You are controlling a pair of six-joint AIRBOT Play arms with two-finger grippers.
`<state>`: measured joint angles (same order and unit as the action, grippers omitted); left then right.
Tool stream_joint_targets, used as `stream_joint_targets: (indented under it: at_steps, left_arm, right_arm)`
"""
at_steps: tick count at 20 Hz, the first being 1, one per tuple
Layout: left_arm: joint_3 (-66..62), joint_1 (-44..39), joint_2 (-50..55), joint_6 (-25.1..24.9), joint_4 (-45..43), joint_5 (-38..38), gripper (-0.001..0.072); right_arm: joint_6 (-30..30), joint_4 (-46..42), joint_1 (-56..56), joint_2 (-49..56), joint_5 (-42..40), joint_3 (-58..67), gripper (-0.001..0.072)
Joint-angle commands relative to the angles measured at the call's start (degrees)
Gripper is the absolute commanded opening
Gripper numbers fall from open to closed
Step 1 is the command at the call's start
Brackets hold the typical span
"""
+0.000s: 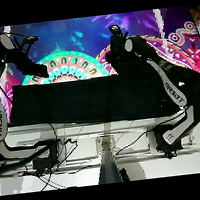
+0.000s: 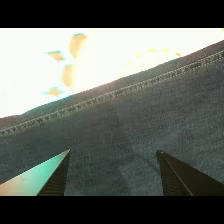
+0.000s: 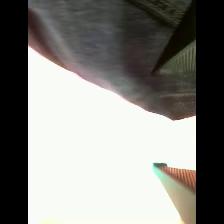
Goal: Fold the clothes and pants, and hang the long-sleeved shirts on hangers.
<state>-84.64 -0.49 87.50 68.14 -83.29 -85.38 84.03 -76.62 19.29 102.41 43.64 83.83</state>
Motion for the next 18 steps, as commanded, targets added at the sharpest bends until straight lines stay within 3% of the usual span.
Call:
stream_joint_targets:
  at_steps: [1, 3, 4, 5, 13, 18]
  left_arm:
    - [-0.07, -0.11, 0.07, 0.02, 0.00, 0.79, 0.0580]
    - [-0.07, -0.13, 0.07, 0.02, 0.00, 0.90, 0.0580]
    - [-0.07, -0.13, 0.07, 0.02, 0.00, 1.20, 0.0579]
    - [-0.07, -0.13, 0.07, 0.02, 0.02, 1.68, 0.0579]
    - [-0.07, -0.13, 0.07, 0.04, 0.00, 2.25, 0.0579]
    - [-0.07, -0.13, 0.07, 0.04, 0.00, 2.25, 0.0579]
  right_arm:
    - [5.51, -3.23, 0.52, 4.11, -0.72, 3.89, 0.0439]
    - [5.49, -3.13, 0.52, 4.22, -2.29, 3.98, 0.0236]
    - [5.49, -3.10, 0.52, 4.22, -2.69, 4.11, 0.0057]
    - [5.51, -2.78, 0.52, 4.22, -2.58, 4.57, 0.0025]
    - [4.85, 8.28, 3.02, -0.74, -1.57, 20.87, 0.0024]
    - [1.40, 8.83, 5.64, -4.46, -1.09, 27.58, 0.0024]
